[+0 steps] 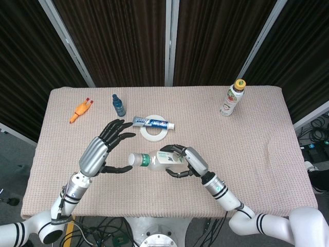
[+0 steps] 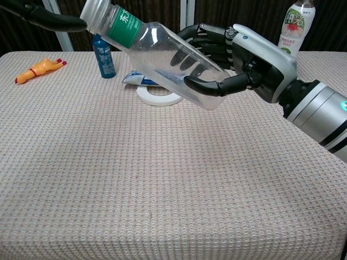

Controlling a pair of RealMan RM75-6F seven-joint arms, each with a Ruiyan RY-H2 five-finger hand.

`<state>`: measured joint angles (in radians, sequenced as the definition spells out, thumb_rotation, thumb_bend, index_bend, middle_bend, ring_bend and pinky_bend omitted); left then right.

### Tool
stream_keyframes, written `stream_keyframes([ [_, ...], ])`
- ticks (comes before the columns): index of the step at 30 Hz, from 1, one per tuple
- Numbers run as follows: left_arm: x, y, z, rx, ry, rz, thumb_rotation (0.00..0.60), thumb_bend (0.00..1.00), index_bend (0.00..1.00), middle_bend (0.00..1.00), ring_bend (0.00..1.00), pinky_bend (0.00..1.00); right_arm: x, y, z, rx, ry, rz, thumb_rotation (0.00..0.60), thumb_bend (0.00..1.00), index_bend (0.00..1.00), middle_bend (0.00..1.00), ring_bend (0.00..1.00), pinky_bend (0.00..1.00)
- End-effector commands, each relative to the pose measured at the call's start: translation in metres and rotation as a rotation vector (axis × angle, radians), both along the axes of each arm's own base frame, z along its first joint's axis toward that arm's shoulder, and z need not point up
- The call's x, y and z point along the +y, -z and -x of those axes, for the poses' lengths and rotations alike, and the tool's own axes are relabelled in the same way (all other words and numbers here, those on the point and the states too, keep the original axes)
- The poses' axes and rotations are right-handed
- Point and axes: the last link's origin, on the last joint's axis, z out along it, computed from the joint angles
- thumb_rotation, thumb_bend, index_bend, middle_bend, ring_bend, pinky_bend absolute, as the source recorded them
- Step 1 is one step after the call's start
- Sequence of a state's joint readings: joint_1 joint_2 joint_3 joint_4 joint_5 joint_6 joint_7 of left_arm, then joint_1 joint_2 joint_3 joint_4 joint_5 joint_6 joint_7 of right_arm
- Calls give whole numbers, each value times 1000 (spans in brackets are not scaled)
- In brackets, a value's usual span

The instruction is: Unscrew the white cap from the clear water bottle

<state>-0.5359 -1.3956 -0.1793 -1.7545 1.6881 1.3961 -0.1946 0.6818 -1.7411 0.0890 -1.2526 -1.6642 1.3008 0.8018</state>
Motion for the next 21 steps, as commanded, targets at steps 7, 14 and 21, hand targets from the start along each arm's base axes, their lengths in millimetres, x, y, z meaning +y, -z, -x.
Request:
stream_keyframes([
  [7, -1, -2, -4, -16, 11, -5, 600, 37, 202, 80, 3, 20, -1, 3, -2, 9, 3, -6, 600, 587, 531, 472, 313, 360],
  [14, -3, -3, -4, -13, 18, -11, 600, 36, 202, 80, 3, 20, -1, 5, -3, 8, 2, -10, 600, 586, 531, 472, 313, 360],
  [21, -4, -1, 1, 10, 7, -16, 600, 36, 202, 80, 3, 20, -2, 0, -2, -12, 3, 3, 600, 586, 531, 473, 313, 360],
])
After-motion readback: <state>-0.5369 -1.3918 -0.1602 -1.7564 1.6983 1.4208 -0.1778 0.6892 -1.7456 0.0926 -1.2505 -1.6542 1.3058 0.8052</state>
